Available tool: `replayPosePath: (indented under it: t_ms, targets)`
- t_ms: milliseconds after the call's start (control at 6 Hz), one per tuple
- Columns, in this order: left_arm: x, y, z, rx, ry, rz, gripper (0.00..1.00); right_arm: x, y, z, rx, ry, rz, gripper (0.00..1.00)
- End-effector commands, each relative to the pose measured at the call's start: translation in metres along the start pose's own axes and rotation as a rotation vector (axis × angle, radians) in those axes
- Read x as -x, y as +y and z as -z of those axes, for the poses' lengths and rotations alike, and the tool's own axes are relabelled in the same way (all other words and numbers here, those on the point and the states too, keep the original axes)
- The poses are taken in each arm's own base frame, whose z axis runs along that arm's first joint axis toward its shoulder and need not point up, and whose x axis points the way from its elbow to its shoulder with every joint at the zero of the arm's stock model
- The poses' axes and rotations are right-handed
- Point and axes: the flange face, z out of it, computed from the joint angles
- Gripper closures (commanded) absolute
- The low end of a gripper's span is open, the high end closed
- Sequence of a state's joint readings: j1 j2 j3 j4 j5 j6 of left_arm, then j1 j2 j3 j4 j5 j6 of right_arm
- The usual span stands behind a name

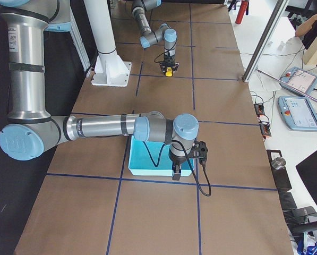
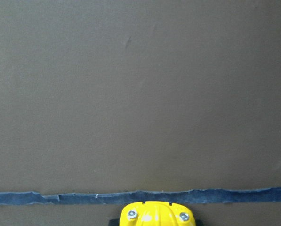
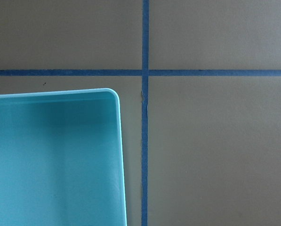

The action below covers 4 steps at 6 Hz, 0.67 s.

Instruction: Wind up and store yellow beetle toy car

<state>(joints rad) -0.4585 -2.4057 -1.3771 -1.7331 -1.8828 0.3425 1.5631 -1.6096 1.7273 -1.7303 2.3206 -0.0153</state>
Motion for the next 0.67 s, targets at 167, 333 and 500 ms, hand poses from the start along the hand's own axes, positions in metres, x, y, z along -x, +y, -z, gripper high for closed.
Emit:
replayPosePath:
  t_ms: [167,333,500]
  targets:
    - [0.007,0.0015,0.0107,-0.014,-0.01,0.005,0.0,0.0012,-0.0002,0.0012,-0.003,0.0,0.002,0.0]
    - [0.0072,0.0042,0.0118,-0.015,-0.013,0.006,0.0,0.0023,-0.0002,0.0034,-0.007,-0.002,0.004,0.0]
    - [0.0078,0.0041,0.0137,-0.017,-0.015,0.006,0.0,0.0034,-0.0003,0.0034,-0.007,-0.002,0.007,0.0]
